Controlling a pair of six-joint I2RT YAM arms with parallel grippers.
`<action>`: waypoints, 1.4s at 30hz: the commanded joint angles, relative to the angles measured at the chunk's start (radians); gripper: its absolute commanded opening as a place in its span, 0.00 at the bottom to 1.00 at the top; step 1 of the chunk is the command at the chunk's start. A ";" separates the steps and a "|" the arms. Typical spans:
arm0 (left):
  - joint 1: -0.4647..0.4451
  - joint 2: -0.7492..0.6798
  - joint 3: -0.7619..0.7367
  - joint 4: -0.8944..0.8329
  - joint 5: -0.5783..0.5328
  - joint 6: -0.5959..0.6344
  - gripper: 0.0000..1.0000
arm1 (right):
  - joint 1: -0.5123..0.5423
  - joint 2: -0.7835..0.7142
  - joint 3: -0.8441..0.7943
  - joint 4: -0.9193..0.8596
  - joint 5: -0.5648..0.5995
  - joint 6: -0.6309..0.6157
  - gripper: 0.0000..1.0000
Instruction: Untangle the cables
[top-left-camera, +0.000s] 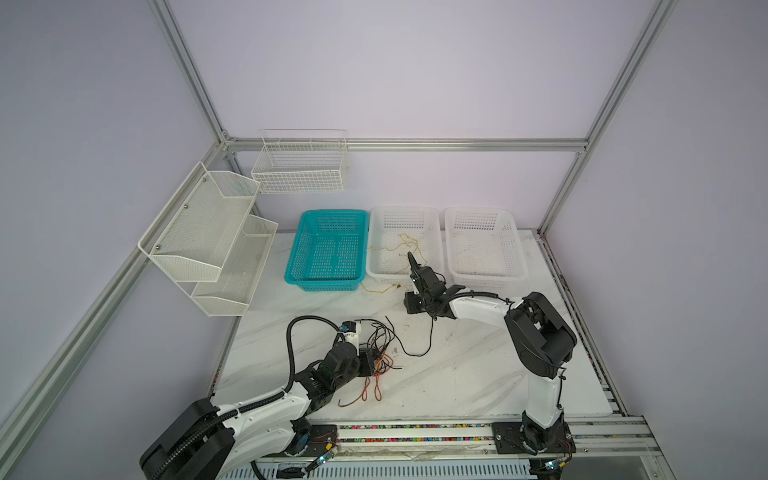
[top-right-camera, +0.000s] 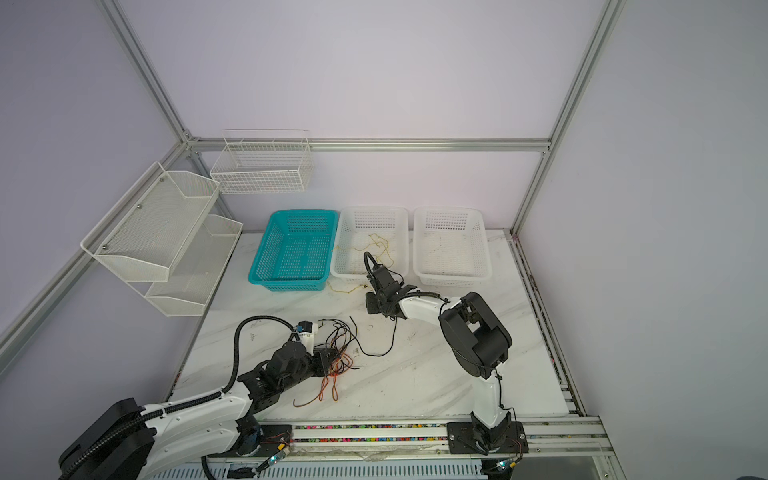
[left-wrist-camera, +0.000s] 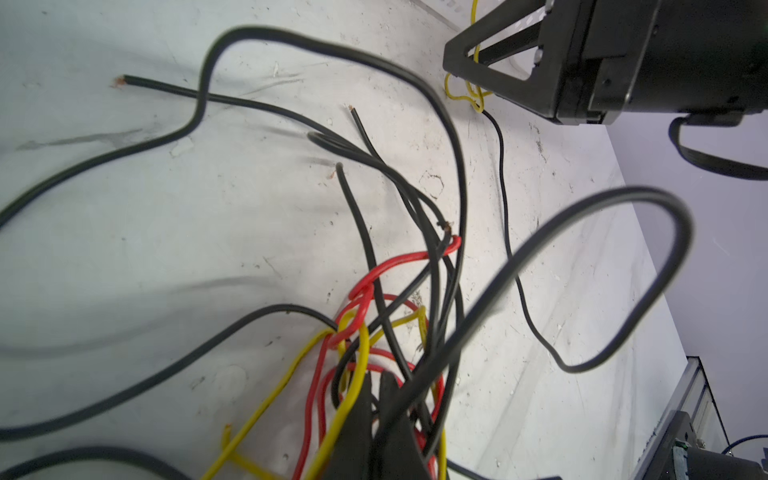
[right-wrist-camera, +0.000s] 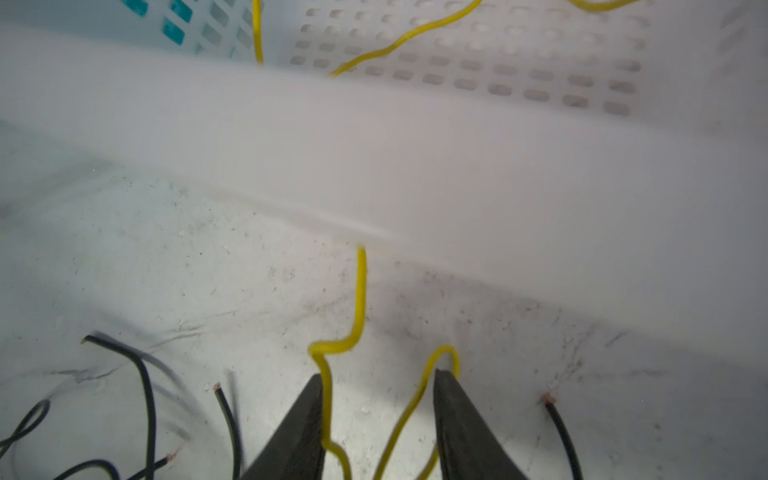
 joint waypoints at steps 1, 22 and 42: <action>0.004 -0.006 0.021 -0.055 -0.012 0.024 0.00 | 0.007 -0.011 0.021 0.036 -0.015 -0.006 0.27; 0.004 0.070 0.078 -0.038 -0.011 0.054 0.00 | 0.058 -0.646 -0.145 -0.189 -0.156 0.008 0.00; 0.005 0.252 0.250 0.000 0.075 0.070 0.00 | -0.338 -0.641 -0.027 -0.042 0.105 0.226 0.00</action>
